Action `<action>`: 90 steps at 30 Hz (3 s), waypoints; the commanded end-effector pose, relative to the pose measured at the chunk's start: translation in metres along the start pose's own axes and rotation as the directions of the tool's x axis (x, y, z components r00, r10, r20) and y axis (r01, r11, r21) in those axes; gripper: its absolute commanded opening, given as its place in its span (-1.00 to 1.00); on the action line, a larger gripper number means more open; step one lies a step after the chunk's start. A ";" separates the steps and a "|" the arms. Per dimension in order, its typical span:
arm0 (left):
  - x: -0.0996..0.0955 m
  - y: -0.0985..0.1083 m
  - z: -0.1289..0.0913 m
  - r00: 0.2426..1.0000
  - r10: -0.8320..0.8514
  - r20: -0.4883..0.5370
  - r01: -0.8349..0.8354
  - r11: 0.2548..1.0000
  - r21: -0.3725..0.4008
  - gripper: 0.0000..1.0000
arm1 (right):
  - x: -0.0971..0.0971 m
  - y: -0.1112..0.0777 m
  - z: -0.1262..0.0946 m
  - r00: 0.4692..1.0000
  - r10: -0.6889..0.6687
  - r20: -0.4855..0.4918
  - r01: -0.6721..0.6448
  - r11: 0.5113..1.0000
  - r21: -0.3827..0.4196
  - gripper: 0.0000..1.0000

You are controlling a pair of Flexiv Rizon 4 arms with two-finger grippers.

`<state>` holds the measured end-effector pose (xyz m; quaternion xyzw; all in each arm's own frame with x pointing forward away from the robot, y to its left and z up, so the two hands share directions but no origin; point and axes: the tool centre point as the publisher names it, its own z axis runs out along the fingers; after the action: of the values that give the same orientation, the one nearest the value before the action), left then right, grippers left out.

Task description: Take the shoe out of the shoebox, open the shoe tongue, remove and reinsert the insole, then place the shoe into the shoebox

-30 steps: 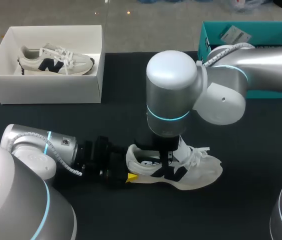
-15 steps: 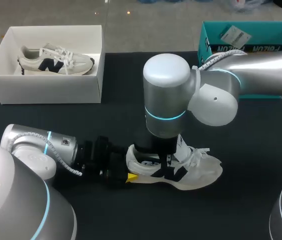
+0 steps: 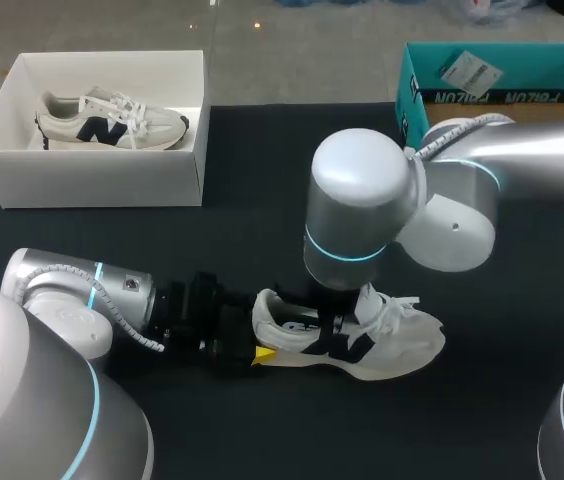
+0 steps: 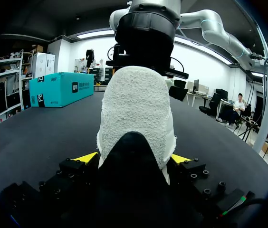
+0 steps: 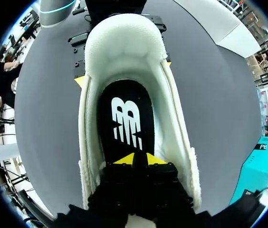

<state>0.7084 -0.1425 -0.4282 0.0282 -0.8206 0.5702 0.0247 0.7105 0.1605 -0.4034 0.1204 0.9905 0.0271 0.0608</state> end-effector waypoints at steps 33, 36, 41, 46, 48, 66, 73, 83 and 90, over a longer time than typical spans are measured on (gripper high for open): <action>0.001 0.002 -0.001 1.000 -0.001 0.001 0.001 1.000 -0.002 -1.00 | 0.026 -0.021 0.060 0.973 0.078 -0.217 -0.050 0.990 0.132 -1.00; 0.001 0.002 -0.001 1.000 -0.001 0.001 0.001 1.000 -0.002 -1.00 | 0.026 -0.023 0.060 0.972 0.080 -0.220 -0.053 0.990 0.128 -1.00; 0.001 0.002 -0.001 1.000 -0.001 0.001 0.001 1.000 -0.002 -1.00 | 0.022 -0.024 0.054 0.974 0.084 -0.212 -0.060 0.991 0.119 -1.00; 0.001 0.002 -0.001 1.000 -0.001 0.001 0.001 1.000 -0.002 -1.00 | 0.016 -0.024 0.034 0.979 0.085 -0.188 -0.072 0.995 0.073 -1.00; 0.001 0.002 -0.001 1.000 -0.001 0.001 0.001 1.000 -0.002 -1.00 | 0.013 -0.022 0.021 0.982 0.073 -0.172 -0.064 0.996 0.057 -1.00; 0.001 0.002 -0.001 1.000 -0.001 0.001 0.001 1.000 -0.002 -1.00 | -0.001 -0.012 -0.042 0.995 0.024 -0.096 -0.034 0.995 -0.096 -1.00; 0.001 0.002 -0.001 1.000 -0.001 0.001 0.001 1.000 -0.002 -1.00 | -0.006 -0.015 -0.041 0.993 0.065 -0.102 -0.079 0.987 -0.137 -1.00; 0.001 0.002 -0.001 1.000 -0.001 0.001 0.001 1.000 -0.002 -1.00 | -0.008 0.002 -0.045 0.995 0.023 -0.097 -0.040 0.984 -0.174 -0.31; 0.001 0.002 -0.001 1.000 -0.001 0.001 0.001 1.000 -0.002 -1.00 | -0.007 0.005 -0.049 0.994 0.021 -0.111 -0.045 0.975 -0.216 -0.01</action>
<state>0.7080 -0.1422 -0.4283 0.0283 -0.8206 0.5703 0.0248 0.7128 0.1658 -0.3518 0.1288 0.9819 0.1377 0.0194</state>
